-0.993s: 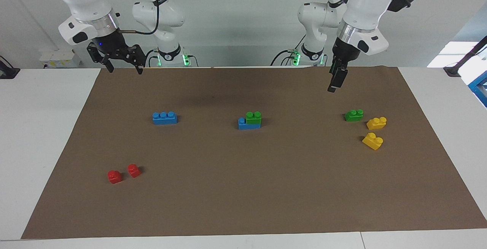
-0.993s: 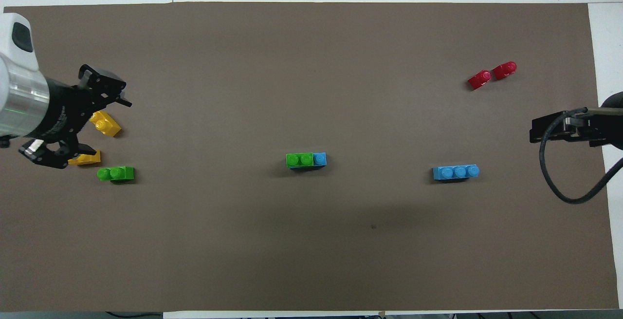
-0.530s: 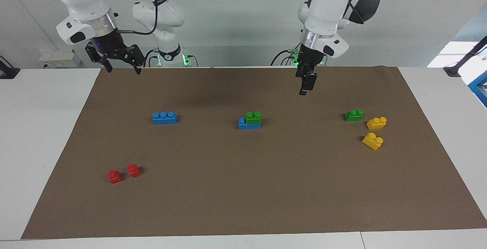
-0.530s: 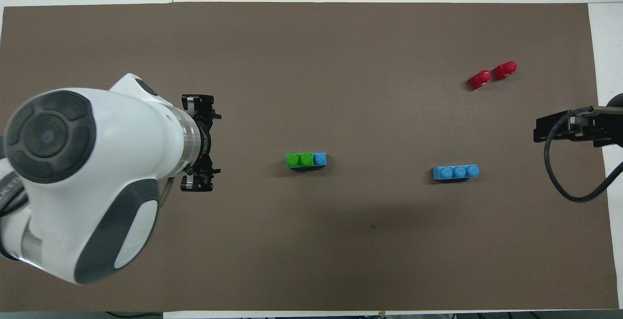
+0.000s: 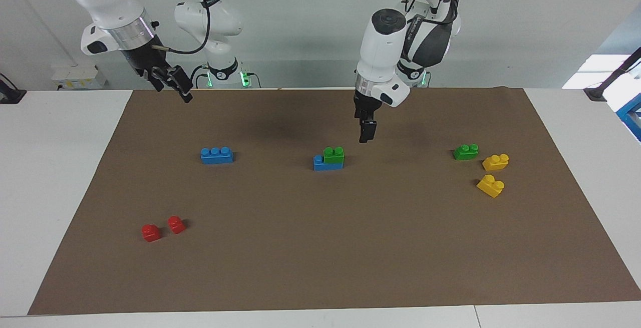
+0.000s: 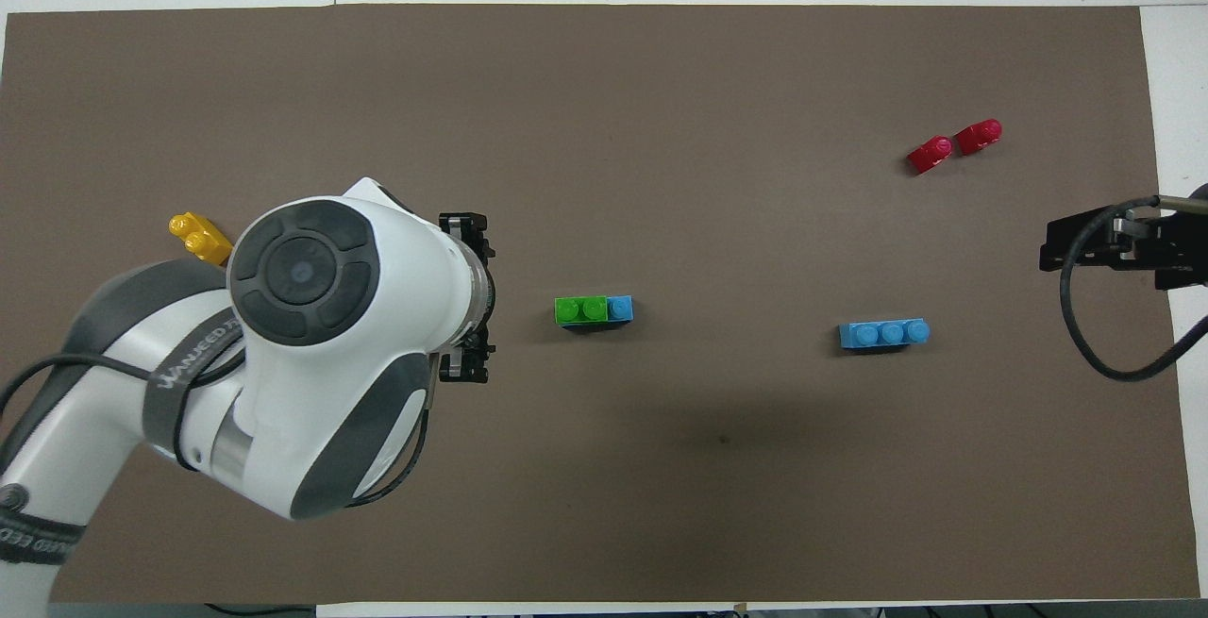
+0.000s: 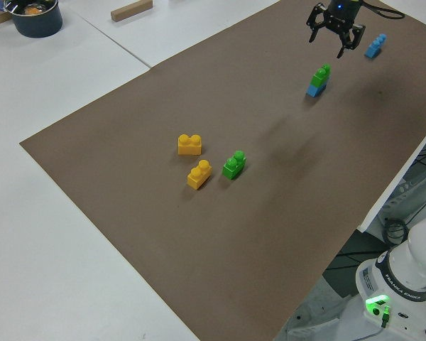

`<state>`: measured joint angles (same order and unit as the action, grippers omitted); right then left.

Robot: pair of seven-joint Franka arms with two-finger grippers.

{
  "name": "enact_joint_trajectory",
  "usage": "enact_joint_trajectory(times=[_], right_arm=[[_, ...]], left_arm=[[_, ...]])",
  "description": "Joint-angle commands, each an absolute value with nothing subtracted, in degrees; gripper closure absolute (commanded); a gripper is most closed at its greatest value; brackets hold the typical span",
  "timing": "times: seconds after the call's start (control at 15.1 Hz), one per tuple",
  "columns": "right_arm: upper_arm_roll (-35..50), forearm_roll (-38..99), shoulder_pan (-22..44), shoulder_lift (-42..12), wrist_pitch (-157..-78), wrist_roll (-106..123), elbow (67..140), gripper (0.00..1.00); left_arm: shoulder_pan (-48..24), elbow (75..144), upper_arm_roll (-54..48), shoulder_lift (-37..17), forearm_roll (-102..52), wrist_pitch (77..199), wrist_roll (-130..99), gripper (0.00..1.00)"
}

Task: Remove green block with left arm and hold with right
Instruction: 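Move the left gripper toward the joined green-blue brick, then grasp the green end with the left gripper while the right gripper approaches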

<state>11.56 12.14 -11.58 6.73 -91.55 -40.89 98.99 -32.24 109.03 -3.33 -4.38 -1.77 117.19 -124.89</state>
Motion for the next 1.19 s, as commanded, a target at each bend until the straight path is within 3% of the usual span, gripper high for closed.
enact_joint_trajectory(times=[0.0,0.26,0.53,1.13], right_arm=[[12.22,17.74,-11.08,8.17,-95.88,-66.72,105.19,0.00],[12.22,21.79,-6.87,6.77,-99.05,-77.68,111.78,0.00],[12.22,27.77,-4.66,0.63,-100.36,-81.11,113.29,0.00],[12.22,36.73,3.42,-5.01,-114.51,-86.13,117.86,0.00]], left_arm=[[-34.19,107.15,-2.29,-8.50,-1.58,119.17,-129.10,0.00],[-34.71,107.75,-2.29,-9.93,-1.49,121.55,-129.99,0.00],[-35.24,107.93,-2.29,-12.30,-1.49,123.92,-131.39,0.00],[-36.30,107.93,-2.20,-15.91,-1.41,126.74,-133.07,0.00]])
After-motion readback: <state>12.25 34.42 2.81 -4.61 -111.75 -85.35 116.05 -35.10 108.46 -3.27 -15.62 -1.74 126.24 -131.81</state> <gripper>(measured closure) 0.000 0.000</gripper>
